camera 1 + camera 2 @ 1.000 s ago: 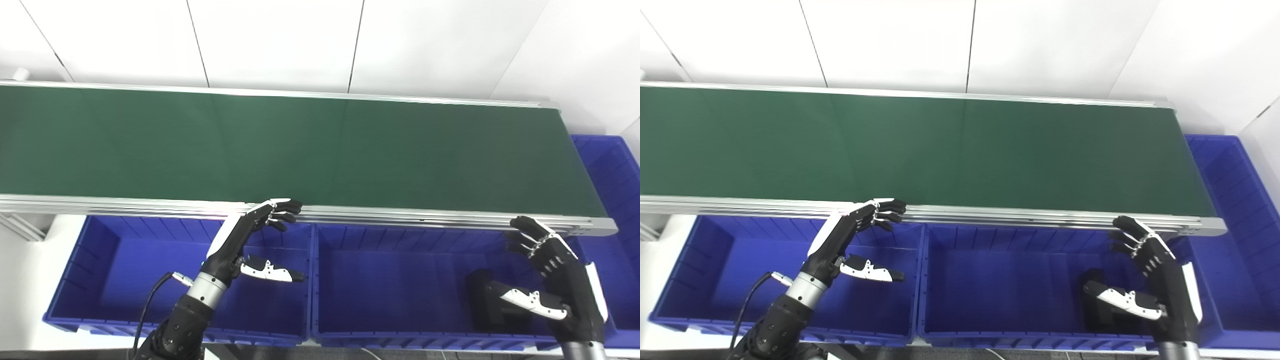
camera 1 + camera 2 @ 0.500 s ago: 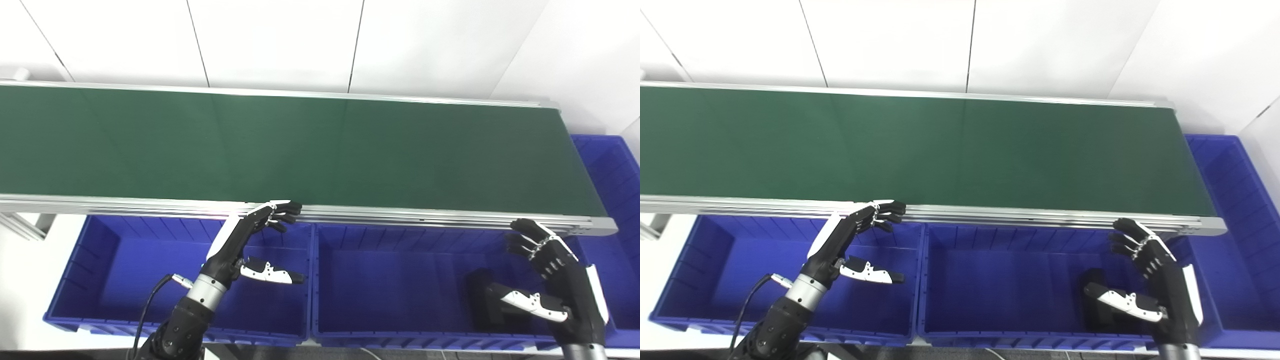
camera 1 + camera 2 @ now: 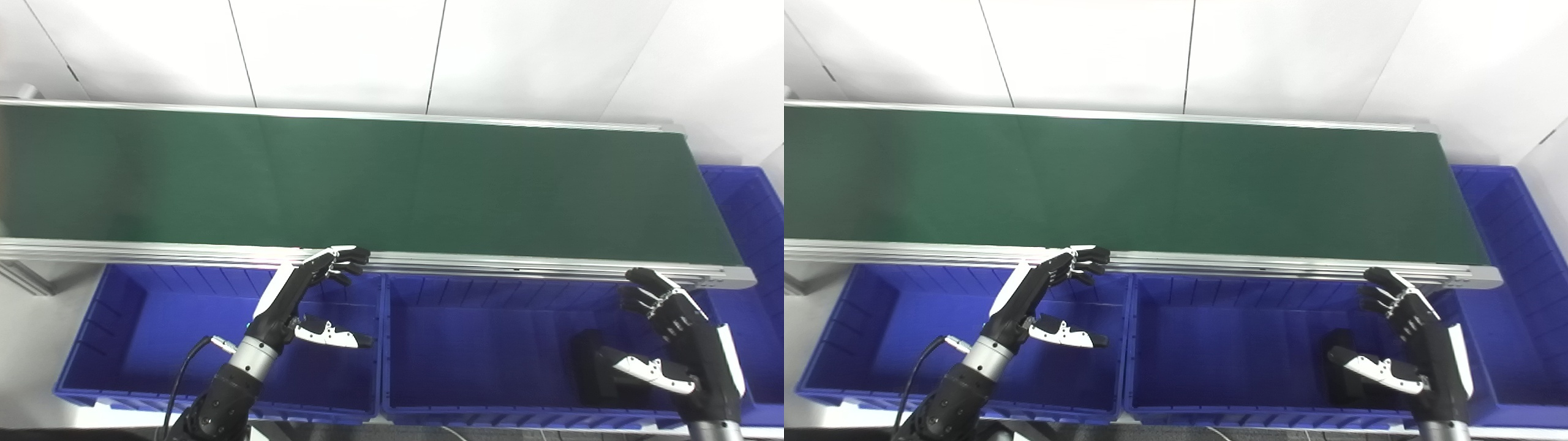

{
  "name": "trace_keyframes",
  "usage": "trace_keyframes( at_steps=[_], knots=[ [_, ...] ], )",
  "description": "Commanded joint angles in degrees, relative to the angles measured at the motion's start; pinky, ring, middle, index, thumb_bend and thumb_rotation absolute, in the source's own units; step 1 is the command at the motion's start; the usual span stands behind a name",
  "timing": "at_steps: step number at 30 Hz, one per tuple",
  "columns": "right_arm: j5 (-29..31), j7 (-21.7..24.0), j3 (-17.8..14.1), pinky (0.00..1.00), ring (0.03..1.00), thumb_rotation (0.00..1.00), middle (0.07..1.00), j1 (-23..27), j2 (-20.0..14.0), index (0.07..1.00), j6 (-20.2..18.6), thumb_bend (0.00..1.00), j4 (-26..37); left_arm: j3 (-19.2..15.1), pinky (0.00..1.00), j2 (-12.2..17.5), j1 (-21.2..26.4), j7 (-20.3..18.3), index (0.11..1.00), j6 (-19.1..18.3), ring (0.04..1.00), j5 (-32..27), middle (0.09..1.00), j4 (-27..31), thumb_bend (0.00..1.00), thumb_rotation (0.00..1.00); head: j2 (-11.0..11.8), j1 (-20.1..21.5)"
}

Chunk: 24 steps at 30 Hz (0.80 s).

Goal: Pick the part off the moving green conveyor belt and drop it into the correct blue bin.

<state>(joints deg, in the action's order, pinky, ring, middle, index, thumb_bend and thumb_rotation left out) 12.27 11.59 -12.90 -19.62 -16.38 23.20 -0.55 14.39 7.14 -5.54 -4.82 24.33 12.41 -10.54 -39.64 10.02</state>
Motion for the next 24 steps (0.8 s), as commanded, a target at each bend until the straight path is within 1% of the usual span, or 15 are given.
trace_keyframes(
  at_steps=[1,4,9,20,24],
  knots=[
    [0.54,-0.11,-0.54,0.69,0.748,0.00,0.798,0.34,-0.59,0.779,1.59,0.81,0.81,-0.21,0.61,0.36,0.48,0.36,0.747,2.40,0.693,-0.29,0.750,1.57,0.87,0.00,-0.08,-0.01],
    [1.03,0.05,-0.52,0.70,0.752,0.00,0.801,0.41,-0.58,0.775,1.55,0.81,0.75,-0.36,0.61,0.26,0.40,0.22,0.750,2.21,0.697,-0.27,0.754,1.79,0.87,0.00,-0.08,-0.01],
    [-0.34,-0.43,-0.66,0.70,0.749,0.00,0.798,0.27,-0.60,0.786,1.84,0.81,0.65,-0.31,0.60,0.33,0.41,0.35,0.753,2.31,0.691,0.06,0.751,1.82,0.87,0.00,-0.17,0.03],
    [-0.43,-0.78,-0.76,0.69,0.747,0.02,0.789,0.37,-0.33,0.778,1.77,0.82,0.52,-0.34,0.60,0.37,0.51,0.31,0.746,2.31,0.692,-0.10,0.749,1.67,0.87,0.00,-0.13,0.11],
    [-0.07,-0.54,-0.63,0.69,0.753,0.00,0.791,0.25,-0.32,0.776,2.09,0.81,0.48,-0.36,0.60,0.39,0.48,0.31,0.750,2.28,0.692,-0.01,0.751,1.64,0.87,0.00,-0.10,0.27]
  ],
)
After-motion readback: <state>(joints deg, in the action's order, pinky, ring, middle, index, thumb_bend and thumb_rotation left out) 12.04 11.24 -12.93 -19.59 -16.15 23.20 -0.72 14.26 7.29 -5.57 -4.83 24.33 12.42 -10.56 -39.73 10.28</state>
